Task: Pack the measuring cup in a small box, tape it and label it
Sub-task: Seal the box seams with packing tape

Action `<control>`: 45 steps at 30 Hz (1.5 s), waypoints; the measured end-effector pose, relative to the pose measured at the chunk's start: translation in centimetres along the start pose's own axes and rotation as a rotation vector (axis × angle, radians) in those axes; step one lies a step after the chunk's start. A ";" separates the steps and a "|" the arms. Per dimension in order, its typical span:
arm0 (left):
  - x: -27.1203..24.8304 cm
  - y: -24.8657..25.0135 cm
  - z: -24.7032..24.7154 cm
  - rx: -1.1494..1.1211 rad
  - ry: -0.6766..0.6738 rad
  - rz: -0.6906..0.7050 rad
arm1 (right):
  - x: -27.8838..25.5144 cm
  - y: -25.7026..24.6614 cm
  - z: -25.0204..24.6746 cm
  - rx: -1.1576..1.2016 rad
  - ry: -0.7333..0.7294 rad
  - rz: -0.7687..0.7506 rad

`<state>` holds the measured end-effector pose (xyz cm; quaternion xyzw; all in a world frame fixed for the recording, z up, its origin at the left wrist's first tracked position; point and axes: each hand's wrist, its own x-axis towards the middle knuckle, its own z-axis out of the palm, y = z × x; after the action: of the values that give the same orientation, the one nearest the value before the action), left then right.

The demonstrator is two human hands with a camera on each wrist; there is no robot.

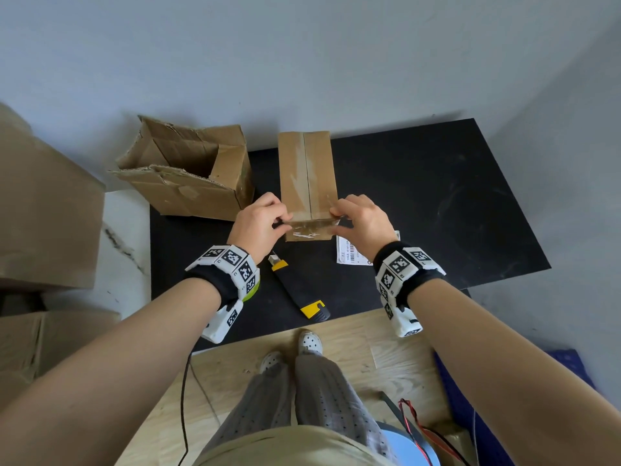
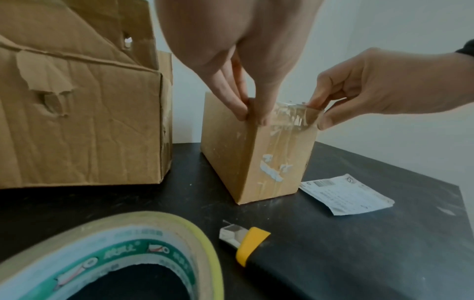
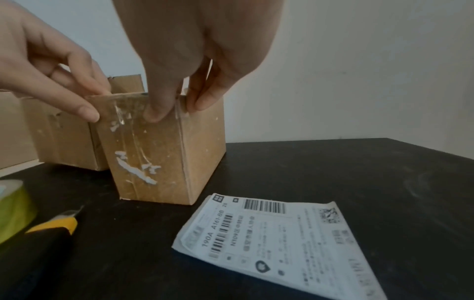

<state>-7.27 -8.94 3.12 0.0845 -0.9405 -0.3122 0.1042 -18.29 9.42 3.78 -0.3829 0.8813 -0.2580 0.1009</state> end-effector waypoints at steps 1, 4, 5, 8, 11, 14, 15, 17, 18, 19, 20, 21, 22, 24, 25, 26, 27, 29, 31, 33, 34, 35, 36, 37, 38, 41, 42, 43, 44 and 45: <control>0.1 0.1 0.1 0.001 0.016 -0.002 | 0.1 0.0 0.0 0.007 0.008 -0.001; 0.3 0.2 0.2 -0.023 0.057 -0.019 | 0.1 -0.3 0.3 0.008 0.050 0.023; 0.2 0.0 0.1 -0.030 0.046 -0.022 | -0.1 -0.3 0.4 0.013 0.057 0.030; 0.1 -0.2 -0.4 0.003 -0.029 -0.014 | -1.2 -0.6 0.9 0.028 0.024 0.088; 0.4 0.3 -0.5 0.060 -0.011 0.004 | -1.3 -1.4 1.4 0.014 0.073 0.129; 0.7 1.5 -0.6 0.173 -0.018 0.023 | -0.9 -1.6 1.2 0.066 0.038 0.169; 0.6 1.7 -0.6 0.195 -0.033 0.066 | -1.0 -1.6 0.9 0.089 0.022 0.172; 0.4 2.3 -0.6 0.233 -0.099 0.140 | -1.3 -1.3 0.3 0.117 0.024 0.188; 0.3 2.5 -0.5 0.253 -0.142 0.153 | -1.5 -1.1 0.2 0.122 0.033 0.202; 0.1 2.7 -0.4 0.271 -0.176 0.149 | -1.5 -1.0 0.1 0.122 0.031 0.215; 0.0 2.9 -0.3 0.285 -0.193 0.125 | -1.6 -1.1 0.0 0.121 0.014 0.224; 0.0 3.2 -0.3 0.296 -0.197 0.082 | -1.6 -1.1 -0.1 0.120 -0.014 0.224; 0.1 3.4 -0.2 0.302 -0.199 0.021 | -1.5 -1.2 0.0 0.118 -0.048 0.221; 0.5 4.1 0.0 0.311 -0.222 -0.136 | -1.6 -1.3 0.0 0.103 -0.116 0.225; 0.9 4.5 0.0 0.306 -0.233 -0.216 | -1.6 -1.4 -0.1 0.103 -0.140 0.231; 1.4 4.9 0.2 0.290 -0.244 -0.294 | -1.6 -1.4 -0.3 0.108 -0.158 0.236; 2.0 5.3 0.3 0.264 -0.254 -0.370 | -1.6 -1.4 -0.6 0.115 -0.171 0.236; 3.1 5.8 0.9 0.189 -0.241 -0.502 | -1.4 -1.4 -1.2 0.130 -0.183 0.224; 3.8 6.3 1.5 0.129 -0.177 -0.573 | -1.2 -1.3 -1.6 0.148 -0.182 0.211; 4.4 6.5 2.0 0.130 -0.129 -0.607 | -1.0 -0.8 -2.0 0.137 -0.182 0.192; 4.6 6.5 2.1 0.137 -0.126 -0.623 | -0.8 -0.6 -2.2 0.121 -0.182 0.180; 4.8 6.5 2.1 0.144 -0.134 -0.641 | -0.6 -0.3 -2.4 0.106 -0.179 0.176; 5.0 6.4 1.9 0.152 -0.144 -0.657 | -0.4 -0.2 -2.7 0.088 -0.169 0.179; 5.1 6.2 1.6 0.166 -0.152 -0.662 | -0.1 0.0 -3.0 0.066 -0.151 0.184; 5.1 6.0 1.2 0.187 -0.156 -0.651 | 0.3 0.0 -3.5 0.036 -0.132 0.179; 4.6 5.0 -0.3 0.263 -0.126 -0.490 | 2.0 -0.4 -4.8 -0.134 -0.160 0.082; 4.3 4.7 -0.9 0.281 -0.120 -0.414 | 2.7 -0.6 -5.1 -0.206 -0.202 0.044; 4.1 4.5 -1.4 0.293 -0.127 -0.338 | 3.4 -0.9 -5.4 -0.280 -0.238 0.002; 4.0 4.2 -2.0 0.304 -0.146 -0.262 | 4.1 -1.1 -5.5 -0.354 -0.264 -0.043; 3.8 4.1 -2.5 0.321 -0.170 -0.190 | 4.7 -1.3 -5.6 -0.428 -0.279 -0.090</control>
<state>-10.66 -8.00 8.08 0.1618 -0.9714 -0.1728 -0.0202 -22.84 7.40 9.30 -0.4661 0.8755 -0.0146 0.1265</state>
